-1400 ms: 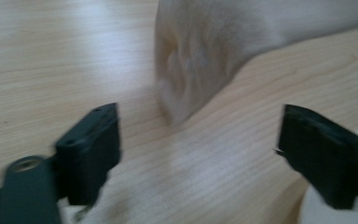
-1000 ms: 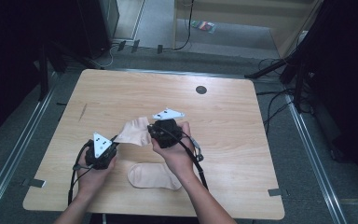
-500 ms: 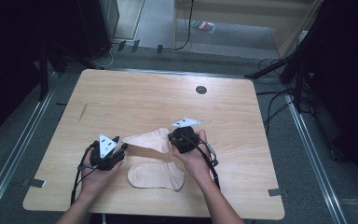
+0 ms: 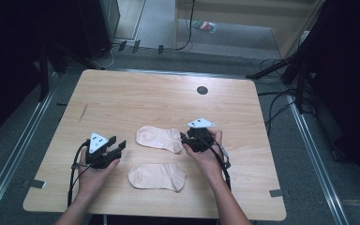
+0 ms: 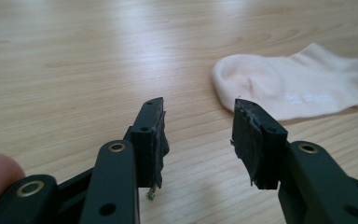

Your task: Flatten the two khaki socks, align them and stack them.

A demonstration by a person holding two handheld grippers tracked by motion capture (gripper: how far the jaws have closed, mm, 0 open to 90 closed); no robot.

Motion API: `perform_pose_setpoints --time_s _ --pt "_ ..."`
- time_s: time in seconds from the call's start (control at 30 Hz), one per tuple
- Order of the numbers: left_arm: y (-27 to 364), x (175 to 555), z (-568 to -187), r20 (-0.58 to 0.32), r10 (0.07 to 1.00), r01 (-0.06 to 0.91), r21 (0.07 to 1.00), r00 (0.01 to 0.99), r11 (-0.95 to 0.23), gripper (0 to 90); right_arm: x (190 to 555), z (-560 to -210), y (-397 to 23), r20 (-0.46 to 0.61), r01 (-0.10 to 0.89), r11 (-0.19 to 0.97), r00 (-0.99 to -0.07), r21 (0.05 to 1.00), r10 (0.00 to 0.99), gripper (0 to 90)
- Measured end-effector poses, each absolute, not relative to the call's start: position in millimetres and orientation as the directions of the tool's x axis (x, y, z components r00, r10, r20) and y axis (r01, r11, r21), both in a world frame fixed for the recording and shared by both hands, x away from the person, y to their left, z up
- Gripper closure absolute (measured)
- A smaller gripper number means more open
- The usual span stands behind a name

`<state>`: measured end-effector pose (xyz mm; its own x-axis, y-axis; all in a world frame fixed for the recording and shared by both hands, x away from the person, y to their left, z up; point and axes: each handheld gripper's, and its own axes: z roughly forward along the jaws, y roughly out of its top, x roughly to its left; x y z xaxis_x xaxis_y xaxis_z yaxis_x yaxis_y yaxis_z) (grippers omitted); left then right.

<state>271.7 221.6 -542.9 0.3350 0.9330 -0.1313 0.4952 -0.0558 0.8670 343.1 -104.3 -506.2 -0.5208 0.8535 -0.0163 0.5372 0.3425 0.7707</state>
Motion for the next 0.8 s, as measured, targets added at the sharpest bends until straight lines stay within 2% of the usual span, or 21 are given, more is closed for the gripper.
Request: perform_pose_setpoints --time_s 0.13,0.3,0.53,0.8 --pt "222.7 278.5 -541.0 -0.202 0.912 0.495 0.869 0.357 -0.001 54.8 342.1 -505.8 -117.7 0.029 0.557 0.285 -0.488 0.780 0.873 64.0" --pt "217.1 295.5 -537.8 -0.268 0.888 0.509 0.860 0.374 0.045 55.4 342.8 -515.6 -123.4 0.106 0.602 0.251 -0.494 0.758 0.863 67.1" --pt "202.5 322.0 -540.7 -0.264 0.882 0.571 0.821 0.390 -0.007 55.7 341.2 -526.8 -111.8 0.126 0.613 0.272 -0.526 0.742 0.841 67.9" --pt "199.2 333.7 -545.7 -0.274 0.895 0.619 0.785 0.353 -0.003 56.7 346.7 -536.6 -104.9 0.116 0.624 0.293 -0.529 0.725 0.841 69.0"
